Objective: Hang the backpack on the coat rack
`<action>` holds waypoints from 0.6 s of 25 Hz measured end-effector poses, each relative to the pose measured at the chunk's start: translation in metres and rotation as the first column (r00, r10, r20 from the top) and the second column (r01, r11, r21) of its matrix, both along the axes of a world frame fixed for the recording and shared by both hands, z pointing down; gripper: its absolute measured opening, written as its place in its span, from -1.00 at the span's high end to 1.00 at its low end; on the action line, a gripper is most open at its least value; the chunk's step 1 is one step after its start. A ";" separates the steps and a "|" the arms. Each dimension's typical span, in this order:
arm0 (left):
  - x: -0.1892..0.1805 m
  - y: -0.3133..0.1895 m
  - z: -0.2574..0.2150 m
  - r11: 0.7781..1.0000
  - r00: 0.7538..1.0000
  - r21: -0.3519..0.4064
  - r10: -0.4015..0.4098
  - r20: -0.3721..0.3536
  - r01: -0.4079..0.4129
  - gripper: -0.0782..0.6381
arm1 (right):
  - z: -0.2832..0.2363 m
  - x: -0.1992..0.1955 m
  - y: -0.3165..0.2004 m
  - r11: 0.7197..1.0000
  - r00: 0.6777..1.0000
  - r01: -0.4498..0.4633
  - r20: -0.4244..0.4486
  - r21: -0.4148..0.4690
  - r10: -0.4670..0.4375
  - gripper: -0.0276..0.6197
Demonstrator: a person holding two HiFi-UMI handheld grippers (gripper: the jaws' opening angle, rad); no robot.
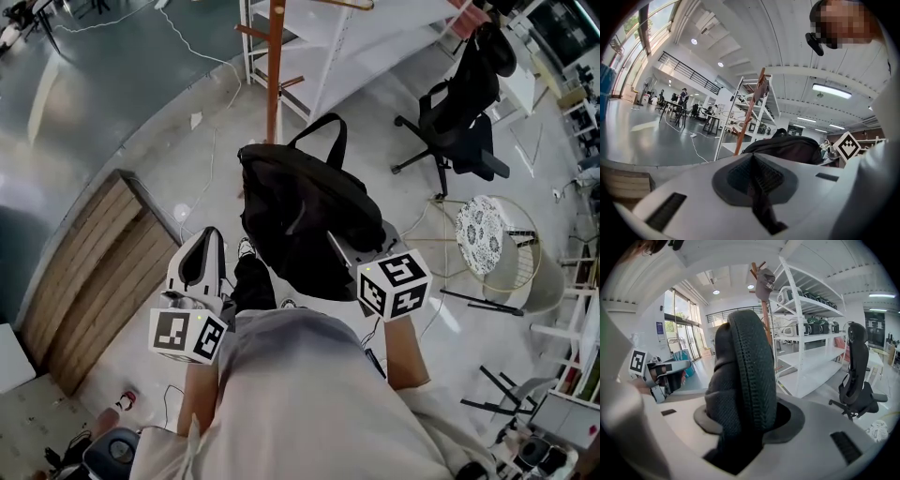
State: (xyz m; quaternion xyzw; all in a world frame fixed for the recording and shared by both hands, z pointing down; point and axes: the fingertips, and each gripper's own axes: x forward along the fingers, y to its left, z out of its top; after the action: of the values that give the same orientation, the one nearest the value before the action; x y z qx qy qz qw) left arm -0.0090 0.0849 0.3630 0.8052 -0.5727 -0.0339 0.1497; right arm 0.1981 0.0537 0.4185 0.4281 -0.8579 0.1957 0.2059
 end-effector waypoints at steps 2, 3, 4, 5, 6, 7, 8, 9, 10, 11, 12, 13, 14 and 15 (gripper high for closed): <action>-0.008 -0.016 -0.002 1.000 1.000 0.004 0.011 -0.002 -0.011 0.76 | -0.002 -0.010 -0.013 1.000 1.000 -0.001 -0.008 0.001 0.001 0.33; -0.011 -0.024 -0.004 1.000 1.000 0.006 0.016 -0.003 -0.016 0.76 | -0.003 -0.014 -0.019 1.000 1.000 0.000 -0.011 0.000 0.000 0.33; -0.014 -0.032 -0.006 1.000 1.000 0.007 0.020 -0.004 -0.020 0.76 | -0.005 -0.018 -0.026 1.000 1.000 0.000 -0.012 -0.001 0.000 0.33; -0.017 -0.039 -0.007 1.000 1.000 0.006 0.023 -0.005 -0.023 0.76 | -0.007 -0.022 -0.032 1.000 1.000 0.000 -0.012 -0.003 0.000 0.33; -0.021 -0.046 -0.009 1.000 1.000 0.005 0.026 -0.007 -0.026 0.76 | -0.009 -0.026 -0.039 1.000 1.000 0.000 -0.011 -0.005 0.000 0.33; -0.025 -0.053 -0.010 1.000 1.000 0.002 0.029 -0.009 -0.029 0.76 | -0.011 -0.031 -0.045 1.000 1.000 0.000 -0.011 -0.007 0.000 0.33; -0.028 -0.060 -0.011 0.999 0.999 0.000 0.033 -0.012 -0.033 0.76 | -0.012 -0.036 -0.051 1.000 1.000 -0.001 -0.012 -0.008 0.001 0.33; -0.032 -0.066 -0.011 0.999 0.999 0.000 0.037 -0.016 -0.037 0.76 | -0.014 -0.041 -0.057 1.000 1.000 -0.001 -0.013 -0.010 0.001 0.33; -0.035 -0.072 -0.012 0.999 0.999 0.001 0.042 -0.020 -0.042 0.76 | -0.014 -0.046 -0.062 1.000 1.000 -0.001 -0.014 -0.012 0.001 0.33; -0.039 -0.078 -0.013 0.999 0.999 0.002 0.047 -0.024 -0.047 0.76 | -0.015 -0.051 -0.067 1.000 1.000 -0.001 -0.014 -0.016 0.001 0.33; -0.044 -0.084 -0.014 0.999 0.998 0.003 0.053 -0.027 -0.053 0.76 | -0.014 -0.057 -0.072 1.000 1.000 -0.001 -0.014 -0.021 0.001 0.33; -0.049 -0.089 -0.014 0.998 0.998 0.002 0.058 -0.029 -0.058 0.76 | -0.014 -0.063 -0.077 1.000 1.000 -0.001 -0.015 -0.025 0.001 0.33; -0.053 -0.095 -0.014 0.998 0.998 0.002 0.062 -0.031 -0.062 0.76 | -0.013 -0.069 -0.081 1.000 1.000 -0.001 -0.016 -0.029 0.001 0.33; -0.058 -0.101 -0.014 0.998 0.997 0.003 0.066 -0.033 -0.066 0.76 | -0.013 -0.074 -0.086 1.000 1.000 -0.001 -0.017 -0.031 0.001 0.33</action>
State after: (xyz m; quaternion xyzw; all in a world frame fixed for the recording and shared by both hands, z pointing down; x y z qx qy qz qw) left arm -0.0668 -0.0160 0.3488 0.8232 -0.5432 -0.0426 0.1595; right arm 0.1239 -0.0320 0.4053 0.4270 -0.8527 0.2056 0.2198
